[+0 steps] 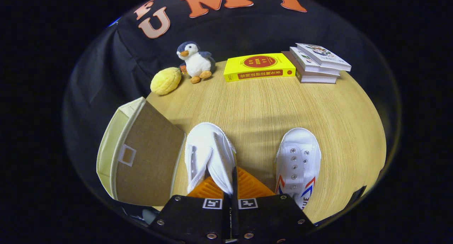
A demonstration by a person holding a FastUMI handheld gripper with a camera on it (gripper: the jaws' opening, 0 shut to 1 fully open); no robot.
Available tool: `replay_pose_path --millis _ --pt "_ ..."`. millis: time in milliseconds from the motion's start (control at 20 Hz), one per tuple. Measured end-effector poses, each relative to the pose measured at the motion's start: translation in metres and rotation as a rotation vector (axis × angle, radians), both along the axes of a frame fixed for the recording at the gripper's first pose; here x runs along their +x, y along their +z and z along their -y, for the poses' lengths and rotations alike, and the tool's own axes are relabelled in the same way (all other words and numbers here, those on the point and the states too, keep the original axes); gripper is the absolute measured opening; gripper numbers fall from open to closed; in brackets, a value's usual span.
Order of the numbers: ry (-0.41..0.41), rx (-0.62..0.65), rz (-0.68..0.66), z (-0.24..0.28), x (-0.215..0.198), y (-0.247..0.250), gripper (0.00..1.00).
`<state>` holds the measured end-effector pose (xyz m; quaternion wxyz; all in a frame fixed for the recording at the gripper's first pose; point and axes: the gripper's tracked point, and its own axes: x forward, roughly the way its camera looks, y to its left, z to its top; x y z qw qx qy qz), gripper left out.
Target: Open the storage box then place both shoes into the box .Put the left shoe in first, then the right shoe, with the right side of both shoes facing outward in a uniform manner.
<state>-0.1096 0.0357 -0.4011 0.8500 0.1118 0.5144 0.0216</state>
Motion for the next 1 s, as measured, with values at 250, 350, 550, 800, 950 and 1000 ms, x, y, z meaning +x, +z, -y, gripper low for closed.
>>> replay_pose_path --millis 250,350,550,800,950,1000 --pt "-0.019 0.043 0.043 -0.018 0.019 0.059 0.02" --pt "-0.015 0.053 0.047 -0.03 0.023 0.079 0.02" --pt "0.0 0.113 0.051 -0.069 0.031 0.111 0.02" --pt "0.034 0.172 0.024 -0.136 0.037 0.12 0.02" --pt "0.046 0.197 -0.019 -0.176 0.035 0.111 0.02" --pt "0.045 0.204 -0.036 -0.189 0.034 0.105 0.02"
